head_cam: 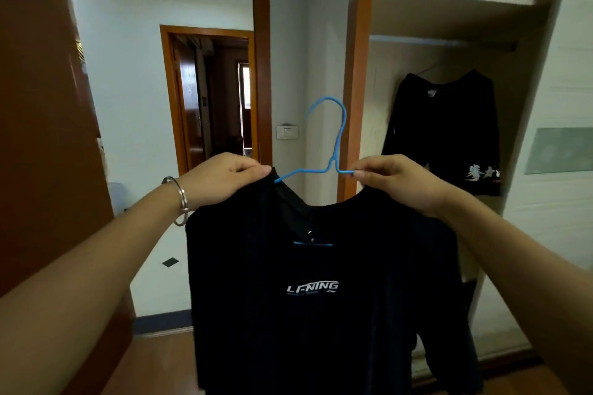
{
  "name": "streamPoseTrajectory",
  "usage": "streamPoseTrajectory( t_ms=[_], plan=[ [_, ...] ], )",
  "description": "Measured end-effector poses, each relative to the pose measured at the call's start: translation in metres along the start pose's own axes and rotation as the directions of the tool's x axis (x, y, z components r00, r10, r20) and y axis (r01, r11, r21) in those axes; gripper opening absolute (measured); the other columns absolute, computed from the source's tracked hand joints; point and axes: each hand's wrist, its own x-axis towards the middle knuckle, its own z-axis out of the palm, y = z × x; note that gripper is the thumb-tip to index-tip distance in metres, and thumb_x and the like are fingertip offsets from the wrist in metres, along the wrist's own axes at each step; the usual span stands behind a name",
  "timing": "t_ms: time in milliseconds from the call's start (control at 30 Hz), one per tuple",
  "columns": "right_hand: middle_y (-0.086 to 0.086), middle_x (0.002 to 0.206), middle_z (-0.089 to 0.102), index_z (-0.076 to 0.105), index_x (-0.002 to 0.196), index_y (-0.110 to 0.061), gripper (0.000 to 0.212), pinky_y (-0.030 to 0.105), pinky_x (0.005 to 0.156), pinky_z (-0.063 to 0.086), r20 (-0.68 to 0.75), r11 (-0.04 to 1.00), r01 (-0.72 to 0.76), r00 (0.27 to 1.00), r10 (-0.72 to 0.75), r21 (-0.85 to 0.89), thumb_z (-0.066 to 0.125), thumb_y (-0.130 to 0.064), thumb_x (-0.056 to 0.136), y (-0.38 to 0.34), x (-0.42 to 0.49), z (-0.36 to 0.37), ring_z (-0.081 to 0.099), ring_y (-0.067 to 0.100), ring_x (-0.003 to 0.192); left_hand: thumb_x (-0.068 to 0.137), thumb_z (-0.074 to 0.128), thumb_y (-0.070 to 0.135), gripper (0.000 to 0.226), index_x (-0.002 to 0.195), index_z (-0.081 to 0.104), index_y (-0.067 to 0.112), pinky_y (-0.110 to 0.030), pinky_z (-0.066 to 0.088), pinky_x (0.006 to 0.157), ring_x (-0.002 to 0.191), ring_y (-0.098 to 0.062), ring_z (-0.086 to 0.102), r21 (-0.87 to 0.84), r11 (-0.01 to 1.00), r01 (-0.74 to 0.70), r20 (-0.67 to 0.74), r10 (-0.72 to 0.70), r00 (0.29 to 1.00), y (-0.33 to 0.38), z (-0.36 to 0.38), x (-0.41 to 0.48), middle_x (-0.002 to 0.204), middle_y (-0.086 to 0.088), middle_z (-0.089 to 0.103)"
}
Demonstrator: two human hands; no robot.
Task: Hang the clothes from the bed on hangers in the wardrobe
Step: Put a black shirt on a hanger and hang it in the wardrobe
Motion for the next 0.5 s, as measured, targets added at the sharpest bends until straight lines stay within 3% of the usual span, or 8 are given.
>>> streamPoseTrajectory(
  t_ms=[133, 200, 267, 333, 400, 467, 500],
  plan=[
    [0.004, 0.093, 0.066, 0.063, 0.083, -0.037, 0.021, 0.033, 0.088, 0.048, -0.064, 0.999, -0.032, 0.998, 0.03, -0.03, 0.051, -0.022, 0.093, 0.02, 0.053, 0.023, 0.059, 0.016, 0.087, 0.092, 0.041, 0.039, 0.046, 0.086, 0.062, -0.001, -0.02, 0.033, 0.056, 0.058, -0.013, 0.044, -0.015, 0.996, -0.084, 0.006, 0.084, 0.996, -0.025, 0.02, 0.063, 0.063, -0.004, 0.046],
    [-0.004, 0.085, 0.064, 0.065, 0.086, -0.032, 0.018, 0.028, 0.083, 0.047, -0.127, 0.998, -0.059, 0.99, 0.058, -0.003, 0.053, -0.02, 0.092, 0.033, 0.071, 0.029, 0.057, 0.003, 0.079, 0.092, 0.044, 0.037, 0.037, 0.093, 0.064, 0.006, -0.023, 0.04, 0.064, 0.069, -0.015, 0.053, -0.017, 0.989, -0.145, 0.034, 0.145, 0.989, -0.042, 0.029, 0.092, 0.076, -0.006, 0.057],
    [-0.015, 0.084, 0.063, 0.068, 0.095, -0.024, 0.015, 0.019, 0.083, 0.045, -0.199, 0.996, -0.091, 0.976, 0.084, -0.024, 0.055, -0.019, 0.091, 0.044, 0.087, 0.031, 0.057, -0.004, 0.078, 0.092, 0.047, 0.032, 0.028, 0.104, 0.065, 0.013, -0.011, 0.04, 0.069, 0.074, -0.004, 0.055, -0.007, 0.972, -0.234, 0.023, 0.234, 0.972, -0.056, 0.039, 0.121, 0.086, 0.001, 0.062],
    [0.0, 0.089, 0.067, 0.067, 0.098, -0.024, 0.014, 0.03, 0.087, 0.049, -0.244, 0.99, -0.126, 0.964, 0.109, -0.058, 0.056, -0.02, 0.09, 0.052, 0.1, 0.029, 0.06, 0.006, 0.083, 0.092, 0.047, 0.028, 0.027, 0.107, 0.065, 0.014, -0.005, 0.036, 0.064, 0.073, 0.003, 0.052, -0.003, 0.944, -0.329, -0.018, 0.329, 0.944, -0.064, 0.045, 0.148, 0.085, 0.005, 0.06],
    [0.014, 0.099, 0.066, 0.063, 0.102, -0.029, 0.015, 0.039, 0.088, 0.051, -0.265, 0.975, -0.19, 0.952, 0.155, -0.112, 0.056, -0.023, 0.09, 0.058, 0.11, 0.022, 0.061, 0.023, 0.087, 0.092, 0.048, 0.026, 0.027, 0.107, 0.065, 0.012, -0.009, 0.037, 0.065, 0.082, -0.01, 0.06, -0.022, 0.925, -0.38, -0.078, 0.377, 0.923, -0.07, 0.048, 0.175, 0.089, -0.002, 0.065],
    [0.014, 0.102, 0.066, 0.06, 0.114, -0.023, 0.025, 0.038, 0.091, 0.05, -0.281, 0.951, -0.272, 0.933, 0.223, -0.148, 0.056, -0.021, 0.09, 0.069, 0.113, 0.013, 0.063, 0.027, 0.096, 0.092, 0.049, 0.025, 0.028, 0.11, 0.065, 0.012, -0.013, 0.038, 0.067, 0.094, -0.019, 0.061, -0.068, 0.909, -0.412, -0.126, 0.402, 0.907, -0.075, 0.051, 0.201, 0.098, -0.007, 0.069],
    [0.011, 0.101, 0.066, 0.061, 0.117, -0.017, 0.027, 0.035, 0.092, 0.049, -0.303, 0.94, -0.308, 0.918, 0.254, -0.146, 0.056, -0.018, 0.09, 0.074, 0.111, 0.009, 0.063, 0.024, 0.097, 0.092, 0.049, 0.025, 0.029, 0.112, 0.065, 0.012, -0.008, 0.037, 0.066, 0.093, -0.018, 0.06, -0.089, 0.897, -0.433, -0.13, 0.421, 0.898, -0.077, 0.055, 0.213, 0.1, -0.006, 0.068]
  ],
)
